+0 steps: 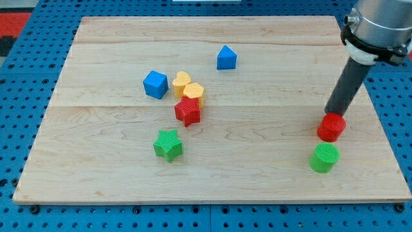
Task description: Move the yellow hexagon to the red circle and green circle
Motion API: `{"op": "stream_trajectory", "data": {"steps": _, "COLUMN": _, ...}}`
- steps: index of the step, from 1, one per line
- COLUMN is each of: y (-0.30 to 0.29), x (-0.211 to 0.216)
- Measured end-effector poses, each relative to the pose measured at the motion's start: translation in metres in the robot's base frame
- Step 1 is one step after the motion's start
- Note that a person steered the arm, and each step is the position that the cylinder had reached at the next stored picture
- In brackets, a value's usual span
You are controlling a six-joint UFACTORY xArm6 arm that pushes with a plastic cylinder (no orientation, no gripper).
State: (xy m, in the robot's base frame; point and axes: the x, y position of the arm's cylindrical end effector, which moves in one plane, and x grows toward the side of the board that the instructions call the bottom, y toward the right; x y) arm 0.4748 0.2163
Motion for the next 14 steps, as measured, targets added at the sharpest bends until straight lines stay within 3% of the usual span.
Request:
{"op": "stream_trajectory", "data": {"steps": 1, "y": -0.015, "x": 0.016}}
{"op": "stream_trajectory", "data": {"steps": 2, "y": -0.023, "x": -0.021}}
{"op": "stream_trajectory", "data": {"steps": 3, "y": -0.064, "x": -0.082}}
{"op": "stream_trajectory", "data": {"steps": 4, "y": -0.134, "x": -0.111}}
{"op": "stream_trajectory", "data": {"steps": 6, "y": -0.248, "x": -0.114}}
{"op": "stream_trajectory", "data": {"steps": 7, "y": -0.264, "x": -0.083}}
{"op": "stream_trajectory", "data": {"steps": 9, "y": -0.220, "x": -0.051}}
{"op": "stream_trajectory", "data": {"steps": 11, "y": -0.217, "x": 0.003}}
{"op": "stream_trajectory", "data": {"steps": 12, "y": -0.275, "x": 0.011}}
{"op": "stream_trajectory", "data": {"steps": 14, "y": -0.118, "x": 0.020}}
